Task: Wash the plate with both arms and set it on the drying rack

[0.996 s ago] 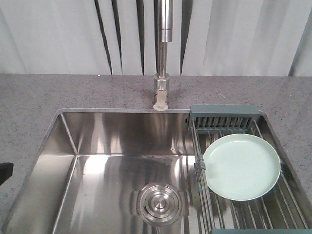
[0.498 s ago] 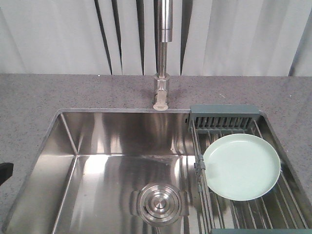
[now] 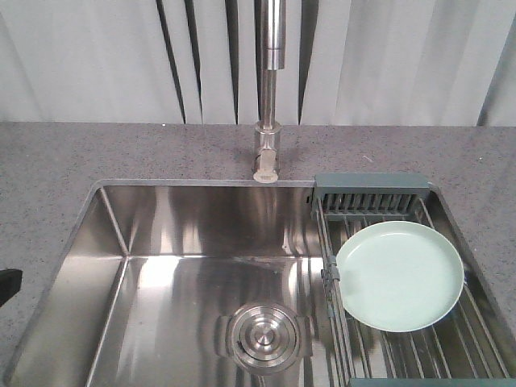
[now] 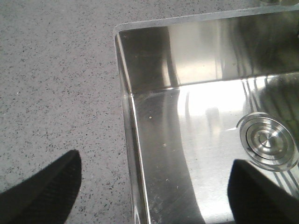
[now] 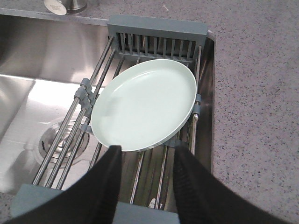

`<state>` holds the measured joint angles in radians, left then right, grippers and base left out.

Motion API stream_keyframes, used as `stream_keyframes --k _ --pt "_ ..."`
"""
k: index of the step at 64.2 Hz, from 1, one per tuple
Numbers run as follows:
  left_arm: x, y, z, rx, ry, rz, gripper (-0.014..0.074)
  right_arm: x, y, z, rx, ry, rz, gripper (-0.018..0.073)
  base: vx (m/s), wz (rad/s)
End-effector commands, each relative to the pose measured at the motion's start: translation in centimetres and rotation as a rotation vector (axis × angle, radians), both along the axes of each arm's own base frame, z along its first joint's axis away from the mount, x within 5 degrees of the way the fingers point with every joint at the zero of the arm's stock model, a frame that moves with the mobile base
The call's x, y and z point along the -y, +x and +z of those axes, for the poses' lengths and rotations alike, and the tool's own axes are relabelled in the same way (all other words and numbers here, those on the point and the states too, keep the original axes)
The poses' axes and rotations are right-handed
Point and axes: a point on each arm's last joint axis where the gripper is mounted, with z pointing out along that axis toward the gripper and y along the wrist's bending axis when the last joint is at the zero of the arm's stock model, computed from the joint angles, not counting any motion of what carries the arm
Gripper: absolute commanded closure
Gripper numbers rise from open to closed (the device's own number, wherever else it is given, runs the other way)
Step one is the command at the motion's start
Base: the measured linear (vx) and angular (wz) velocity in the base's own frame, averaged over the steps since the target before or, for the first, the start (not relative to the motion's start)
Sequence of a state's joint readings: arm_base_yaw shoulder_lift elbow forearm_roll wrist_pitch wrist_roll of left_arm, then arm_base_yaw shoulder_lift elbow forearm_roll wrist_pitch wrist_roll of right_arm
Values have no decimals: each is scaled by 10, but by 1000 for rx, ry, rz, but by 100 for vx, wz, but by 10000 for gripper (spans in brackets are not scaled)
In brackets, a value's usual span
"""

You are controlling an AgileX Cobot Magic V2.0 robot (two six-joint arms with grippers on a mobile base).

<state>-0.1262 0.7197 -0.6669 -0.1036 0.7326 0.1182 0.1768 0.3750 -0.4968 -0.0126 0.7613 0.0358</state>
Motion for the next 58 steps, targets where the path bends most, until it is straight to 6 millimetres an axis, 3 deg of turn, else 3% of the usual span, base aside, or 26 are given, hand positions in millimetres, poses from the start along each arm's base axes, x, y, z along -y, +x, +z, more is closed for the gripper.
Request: stream_keyframes --k 1,23,34,58 --pt "0 4 14 90 -27 12 4 0 3 13 84 -1 6 282 0 0" --pt "1 6 17 133 -45 18 4 0 3 13 84 -1 6 282 0 0" --pt "1 13 27 249 -61 31 8 0 3 13 84 -1 6 282 0 0" --pt "7 56 55 168 -46 20 94 0 3 13 83 0 6 282 0 0"
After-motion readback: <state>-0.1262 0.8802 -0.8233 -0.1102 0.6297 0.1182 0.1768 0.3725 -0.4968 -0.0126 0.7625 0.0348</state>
